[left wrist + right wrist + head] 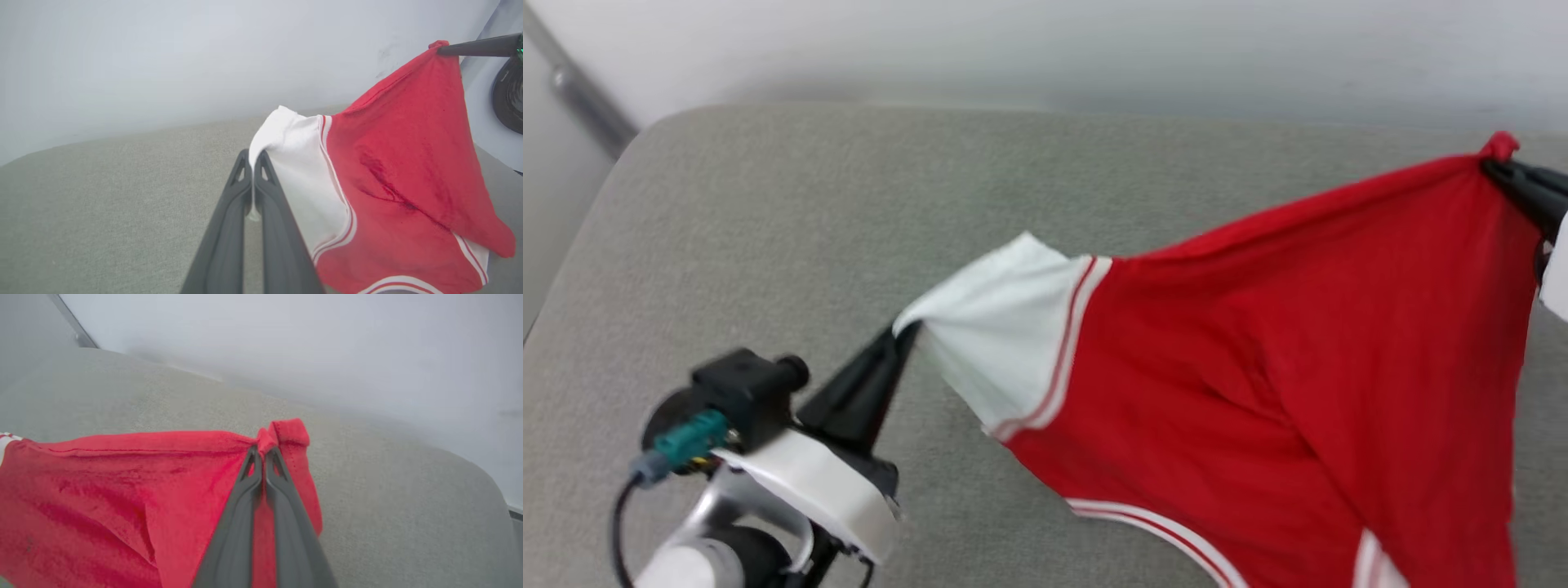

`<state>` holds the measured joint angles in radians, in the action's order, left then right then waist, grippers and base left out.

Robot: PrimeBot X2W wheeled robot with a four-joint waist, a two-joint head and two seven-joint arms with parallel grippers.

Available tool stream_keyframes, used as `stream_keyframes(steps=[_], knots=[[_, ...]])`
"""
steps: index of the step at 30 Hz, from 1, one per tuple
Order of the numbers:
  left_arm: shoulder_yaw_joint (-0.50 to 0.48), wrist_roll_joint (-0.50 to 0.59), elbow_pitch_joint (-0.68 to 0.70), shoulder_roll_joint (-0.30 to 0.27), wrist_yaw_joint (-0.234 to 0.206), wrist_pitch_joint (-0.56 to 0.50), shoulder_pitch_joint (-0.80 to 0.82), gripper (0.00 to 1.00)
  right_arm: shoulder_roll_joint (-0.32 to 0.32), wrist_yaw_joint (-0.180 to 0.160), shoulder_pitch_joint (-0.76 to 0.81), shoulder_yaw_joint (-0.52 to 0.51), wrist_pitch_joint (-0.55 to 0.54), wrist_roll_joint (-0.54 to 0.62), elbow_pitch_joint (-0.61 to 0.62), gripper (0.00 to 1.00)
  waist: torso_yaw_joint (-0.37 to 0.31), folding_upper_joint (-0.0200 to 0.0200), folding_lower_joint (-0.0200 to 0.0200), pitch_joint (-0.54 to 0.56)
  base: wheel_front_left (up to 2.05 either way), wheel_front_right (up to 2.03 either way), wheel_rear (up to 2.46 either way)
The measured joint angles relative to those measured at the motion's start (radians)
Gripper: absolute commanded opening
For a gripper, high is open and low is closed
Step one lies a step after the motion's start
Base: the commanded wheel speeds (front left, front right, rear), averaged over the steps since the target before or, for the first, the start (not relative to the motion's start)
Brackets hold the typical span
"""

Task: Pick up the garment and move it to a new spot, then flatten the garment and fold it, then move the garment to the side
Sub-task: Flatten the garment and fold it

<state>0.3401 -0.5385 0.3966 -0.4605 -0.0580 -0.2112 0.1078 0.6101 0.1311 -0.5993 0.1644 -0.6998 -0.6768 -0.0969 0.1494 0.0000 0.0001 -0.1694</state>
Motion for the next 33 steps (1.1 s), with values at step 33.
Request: stream_keyframes(steps=[33], knots=[[-0.259, -0.054, 0.058, -0.063, -0.056, -0.037, 0.712, 0.0, -0.145, 0.0, -0.201, -0.235, 0.153, 0.049, 0.307, 0.0, -0.276, 0.0, 0.0, -0.018, 0.0, 0.0, 0.0]])
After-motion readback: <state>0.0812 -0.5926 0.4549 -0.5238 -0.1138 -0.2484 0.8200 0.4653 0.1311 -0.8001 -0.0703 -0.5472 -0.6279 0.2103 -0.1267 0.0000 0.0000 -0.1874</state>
